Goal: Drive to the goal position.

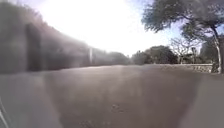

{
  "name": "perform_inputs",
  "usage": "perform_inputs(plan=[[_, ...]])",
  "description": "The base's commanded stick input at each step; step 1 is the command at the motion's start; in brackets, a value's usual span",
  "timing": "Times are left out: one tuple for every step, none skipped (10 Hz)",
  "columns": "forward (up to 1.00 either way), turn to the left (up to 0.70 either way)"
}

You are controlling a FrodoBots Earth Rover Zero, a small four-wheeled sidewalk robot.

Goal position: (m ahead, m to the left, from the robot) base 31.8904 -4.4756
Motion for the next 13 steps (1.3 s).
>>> perform_inputs(plan=[[1.0,0.0],[1.0,0.0],[1.0,0.0],[1.0,0.0],[1.0,0.0],[1.0,0.0],[1.0,0.0],[1.0,0.0],[1.0,0.0],[1.0,0.0],[1.0,0.0],[1.0,0.0],[1.0,0.0]])
